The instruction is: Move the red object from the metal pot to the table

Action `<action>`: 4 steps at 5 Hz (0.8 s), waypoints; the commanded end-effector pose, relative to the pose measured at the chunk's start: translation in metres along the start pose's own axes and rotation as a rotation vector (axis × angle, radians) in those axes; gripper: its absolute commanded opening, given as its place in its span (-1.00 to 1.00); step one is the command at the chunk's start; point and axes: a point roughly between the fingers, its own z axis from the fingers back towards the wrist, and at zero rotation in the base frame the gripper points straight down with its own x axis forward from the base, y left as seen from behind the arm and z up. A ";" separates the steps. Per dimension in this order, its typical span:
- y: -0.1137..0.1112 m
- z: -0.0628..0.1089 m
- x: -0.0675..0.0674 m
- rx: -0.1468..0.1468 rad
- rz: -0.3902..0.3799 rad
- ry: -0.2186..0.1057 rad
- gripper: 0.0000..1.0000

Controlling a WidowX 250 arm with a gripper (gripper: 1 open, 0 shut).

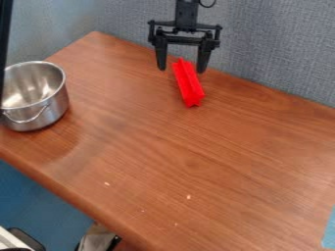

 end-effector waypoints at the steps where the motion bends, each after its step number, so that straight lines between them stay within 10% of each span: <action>1: -0.006 0.042 -0.016 -0.003 -0.090 -0.085 1.00; 4: -0.015 0.074 -0.040 -0.044 -0.190 -0.029 1.00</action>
